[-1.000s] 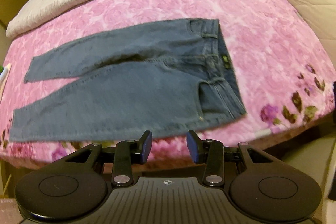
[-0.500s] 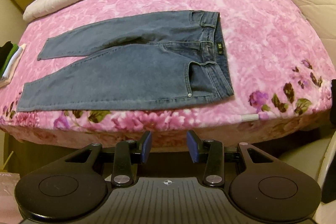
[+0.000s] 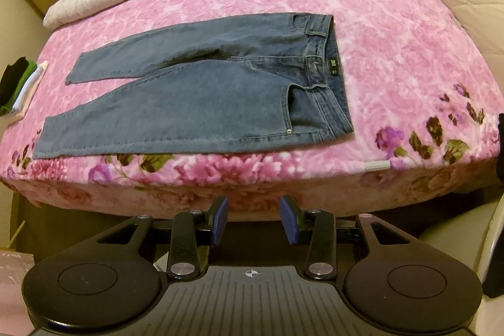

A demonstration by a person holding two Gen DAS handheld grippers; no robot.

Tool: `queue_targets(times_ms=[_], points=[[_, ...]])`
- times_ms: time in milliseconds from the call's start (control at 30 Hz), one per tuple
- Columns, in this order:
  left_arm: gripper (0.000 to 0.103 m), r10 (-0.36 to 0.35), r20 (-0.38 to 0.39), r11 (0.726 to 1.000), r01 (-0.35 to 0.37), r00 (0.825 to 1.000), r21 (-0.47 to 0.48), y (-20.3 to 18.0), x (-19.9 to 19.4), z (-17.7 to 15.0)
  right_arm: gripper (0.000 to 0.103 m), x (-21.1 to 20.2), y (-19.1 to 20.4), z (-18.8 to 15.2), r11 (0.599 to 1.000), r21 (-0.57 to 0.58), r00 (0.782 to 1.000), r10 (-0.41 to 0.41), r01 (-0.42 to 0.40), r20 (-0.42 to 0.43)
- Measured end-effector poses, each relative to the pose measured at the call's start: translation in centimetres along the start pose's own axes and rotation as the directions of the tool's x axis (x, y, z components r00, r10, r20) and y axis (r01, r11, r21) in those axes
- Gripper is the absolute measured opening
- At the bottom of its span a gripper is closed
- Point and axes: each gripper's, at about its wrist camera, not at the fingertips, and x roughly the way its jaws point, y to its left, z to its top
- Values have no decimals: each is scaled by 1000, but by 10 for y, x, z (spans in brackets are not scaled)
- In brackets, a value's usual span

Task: Fold clothes
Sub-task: 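Release both grippers and lift them away from the flattened jeans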

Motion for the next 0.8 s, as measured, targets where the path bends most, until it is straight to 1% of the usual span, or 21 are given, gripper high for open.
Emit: queue_targets(times_ms=[200, 433, 567, 733, 800], points=[[33, -6, -3, 1000, 6, 1000, -9, -2, -1, -6, 41, -5, 9, -2, 1000, -26, 1000, 4, -3, 18], [33, -7, 9, 1000, 7, 1000, -20, 1, -3, -3, 41, -7, 16, 1, 999, -49, 999, 16, -14, 36], [33, -16, 8, 999, 16, 1000, -30, 8, 2, -1, 41, -6, 16, 5, 998, -52, 999, 27, -24, 42], [33, -38, 10, 999, 38, 999, -23, 12, 15, 10, 41, -1, 7, 18, 999, -23, 998, 30, -29, 62], [33, -56, 17, 998, 56, 998, -11, 13, 23, 21, 41, 1, 3, 26, 1000, -6, 996, 27, -27, 87]])
